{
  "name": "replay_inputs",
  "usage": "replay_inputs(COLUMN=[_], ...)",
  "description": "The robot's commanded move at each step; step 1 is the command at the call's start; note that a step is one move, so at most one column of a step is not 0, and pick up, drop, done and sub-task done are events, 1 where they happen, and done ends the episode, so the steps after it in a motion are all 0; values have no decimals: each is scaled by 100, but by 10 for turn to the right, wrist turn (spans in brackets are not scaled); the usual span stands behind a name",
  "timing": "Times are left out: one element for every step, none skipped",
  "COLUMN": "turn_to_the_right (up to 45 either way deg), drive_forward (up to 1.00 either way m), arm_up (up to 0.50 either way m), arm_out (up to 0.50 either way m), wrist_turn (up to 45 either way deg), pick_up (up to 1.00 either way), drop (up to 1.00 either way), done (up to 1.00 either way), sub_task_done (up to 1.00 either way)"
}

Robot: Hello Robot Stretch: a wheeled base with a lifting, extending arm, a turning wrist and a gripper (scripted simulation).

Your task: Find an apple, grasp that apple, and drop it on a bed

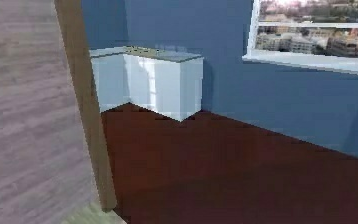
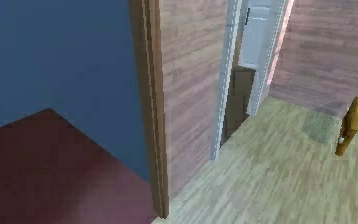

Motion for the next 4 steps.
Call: replay_inputs(turn_to_the_right=[30, 0, -180, 0], drive_forward=[0, 100, 0, 50], arm_up=[0, 0, 0, 0], arm_out=[0, 0, 0, 0], wrist_turn=[0, 0, 0, 0], pick_up=[0, 0, 0, 0], drop=[0, 0, 0, 0], done=[0, 0, 0, 0], sub_task_done=[0, 0, 0, 0])
